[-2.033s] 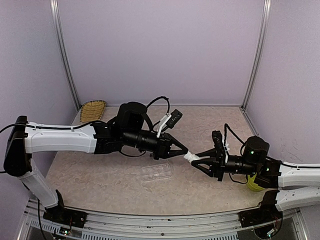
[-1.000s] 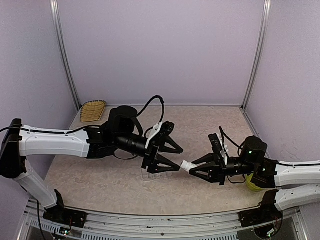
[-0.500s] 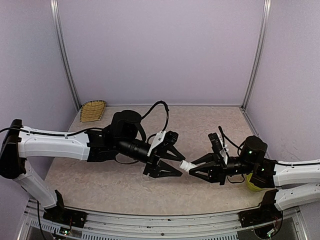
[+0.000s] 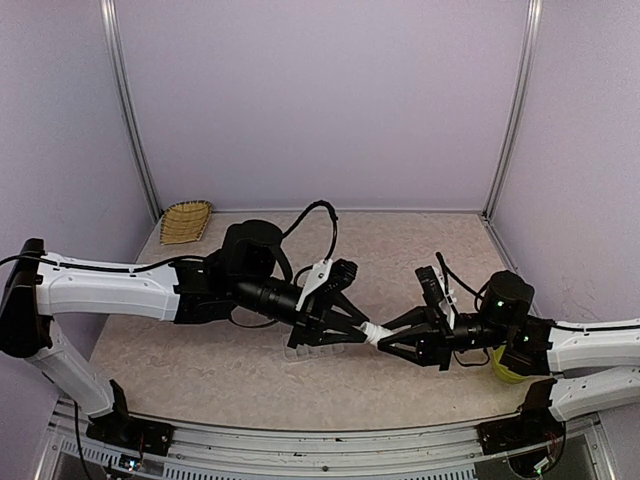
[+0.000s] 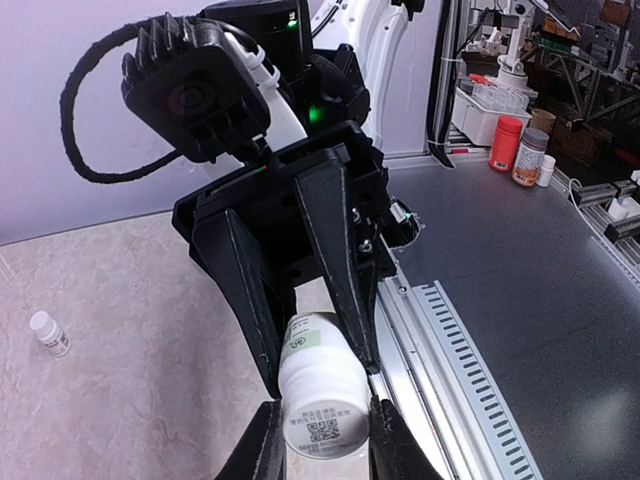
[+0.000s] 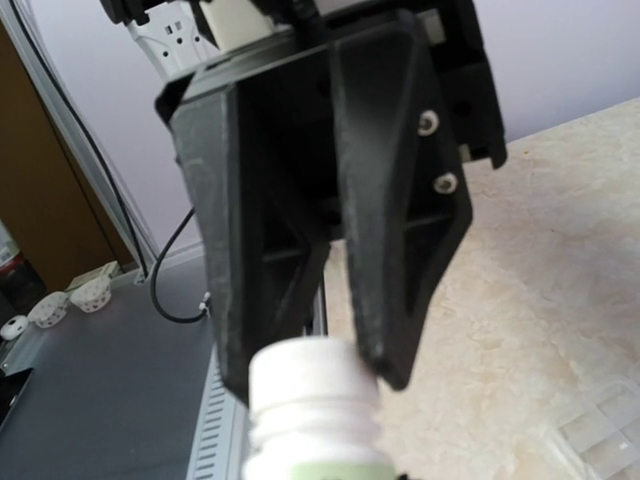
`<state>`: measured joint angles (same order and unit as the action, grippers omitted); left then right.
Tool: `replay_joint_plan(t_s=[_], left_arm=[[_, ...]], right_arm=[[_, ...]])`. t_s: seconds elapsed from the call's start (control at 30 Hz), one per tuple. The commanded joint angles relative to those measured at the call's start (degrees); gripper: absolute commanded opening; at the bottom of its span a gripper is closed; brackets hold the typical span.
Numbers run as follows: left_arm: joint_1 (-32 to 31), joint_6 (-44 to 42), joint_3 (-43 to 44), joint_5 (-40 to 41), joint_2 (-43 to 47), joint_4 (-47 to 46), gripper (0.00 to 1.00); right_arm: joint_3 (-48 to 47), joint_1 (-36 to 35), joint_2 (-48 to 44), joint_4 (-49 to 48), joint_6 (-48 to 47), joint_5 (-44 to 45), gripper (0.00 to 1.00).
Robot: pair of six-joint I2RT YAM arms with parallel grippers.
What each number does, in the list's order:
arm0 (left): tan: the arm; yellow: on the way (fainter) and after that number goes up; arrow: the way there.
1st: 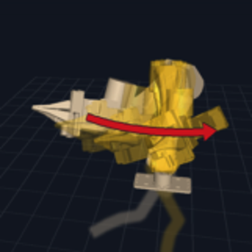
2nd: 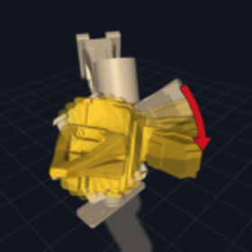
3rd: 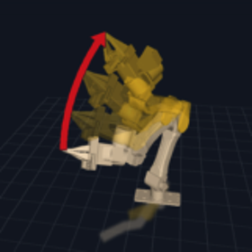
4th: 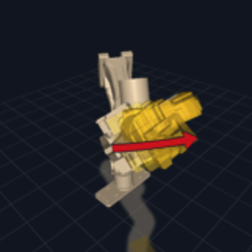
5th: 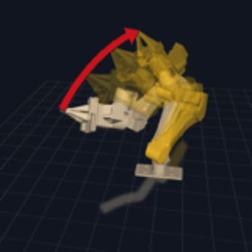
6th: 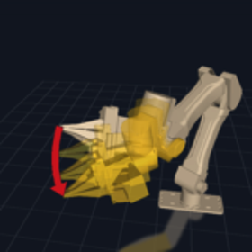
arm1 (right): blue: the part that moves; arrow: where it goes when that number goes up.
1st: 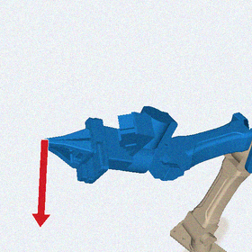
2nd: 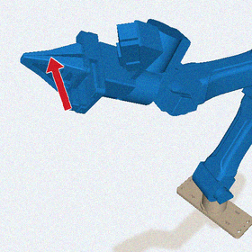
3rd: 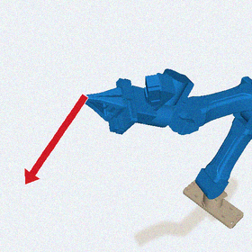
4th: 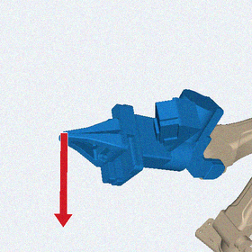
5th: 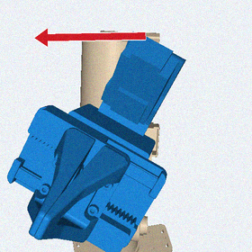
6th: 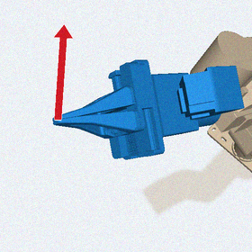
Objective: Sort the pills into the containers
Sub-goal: Unscrew the lid of the pill bottle from the pill bottle.
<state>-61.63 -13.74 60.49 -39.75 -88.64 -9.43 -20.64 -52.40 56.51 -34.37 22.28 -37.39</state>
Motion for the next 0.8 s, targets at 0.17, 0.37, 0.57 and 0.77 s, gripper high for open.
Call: replay_joint_plan(t_s=[0.17, 0.37, 0.57, 0.77], left_arm=[[-0.43, 6.06, 1.75, 5.75, 0.71, -1.98, 0.18], [-0.34, 14.51, 3.58, 8.66, -1.05, -1.25, 0.19], [0.25, 25.22, 5.49, 7.42, -3.17, -1.15, 0.2], [1.6, 35.88, 6.18, 6.36, -4.02, -1.97, 0.2]], right_arm=[[-1.65, 0.13, -2.23, 2.17, -2.23, 3.61, 0.16], [-1.24, 0.13, -4.78, 5.81, -5.61, 7.17, 0.16], [-0.01, 0.13, -5.8, 6.25, -8.34, 8.47, 0.16], [1.36, 0.14, -6.27, 5.5, -11.07, 11.12, 0.15]])
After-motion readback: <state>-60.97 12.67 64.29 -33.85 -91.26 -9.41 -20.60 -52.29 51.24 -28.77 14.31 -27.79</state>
